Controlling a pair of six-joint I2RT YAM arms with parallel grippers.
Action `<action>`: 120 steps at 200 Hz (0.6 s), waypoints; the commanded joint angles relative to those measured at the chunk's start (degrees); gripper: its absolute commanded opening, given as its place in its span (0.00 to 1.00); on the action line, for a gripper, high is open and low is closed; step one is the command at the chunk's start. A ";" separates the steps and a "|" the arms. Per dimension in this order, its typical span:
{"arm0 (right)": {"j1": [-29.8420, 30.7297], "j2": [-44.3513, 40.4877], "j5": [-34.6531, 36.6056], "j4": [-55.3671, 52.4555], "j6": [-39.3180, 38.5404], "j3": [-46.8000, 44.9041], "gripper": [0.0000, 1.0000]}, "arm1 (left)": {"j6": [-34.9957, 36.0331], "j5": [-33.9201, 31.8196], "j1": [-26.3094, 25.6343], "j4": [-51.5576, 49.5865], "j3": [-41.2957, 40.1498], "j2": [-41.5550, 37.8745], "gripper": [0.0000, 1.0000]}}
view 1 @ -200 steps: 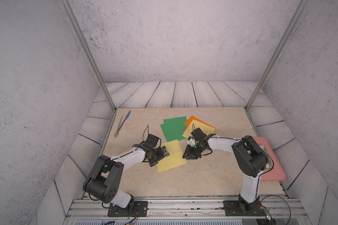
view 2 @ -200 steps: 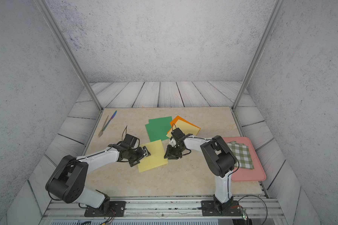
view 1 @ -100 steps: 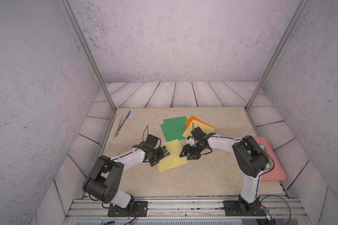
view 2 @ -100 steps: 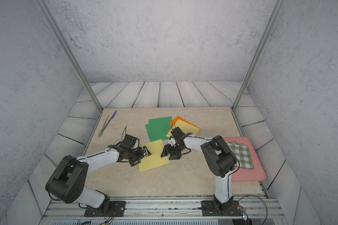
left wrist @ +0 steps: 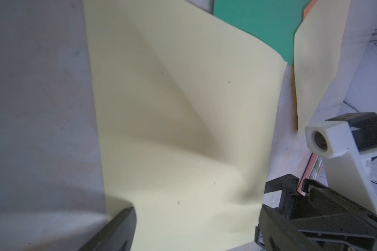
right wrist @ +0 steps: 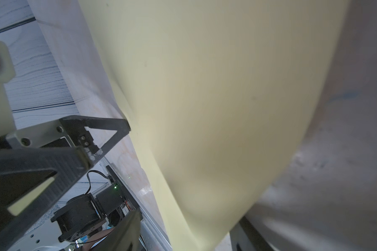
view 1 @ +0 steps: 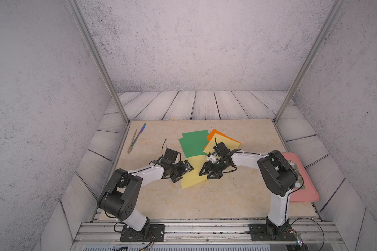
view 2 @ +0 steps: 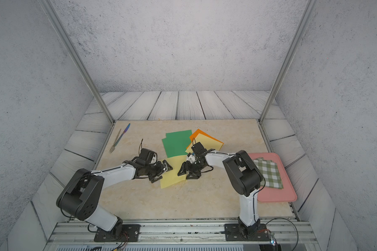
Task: Sort the scattered colored papers by color
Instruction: Pick up the colored paper from the center of the board.
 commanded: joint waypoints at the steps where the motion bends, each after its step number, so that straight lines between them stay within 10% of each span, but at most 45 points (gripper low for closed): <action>1: 0.28 3.29 2.10 -2.96 -0.01 1.36 0.62 | -0.09 -1.57 -0.96 -6.02 -2.48 3.63 0.95; 120: 0.32 2.45 -0.16 -3.01 -0.31 4.61 0.25 | 3.78 -1.85 -1.09 -8.12 2.53 0.20 0.95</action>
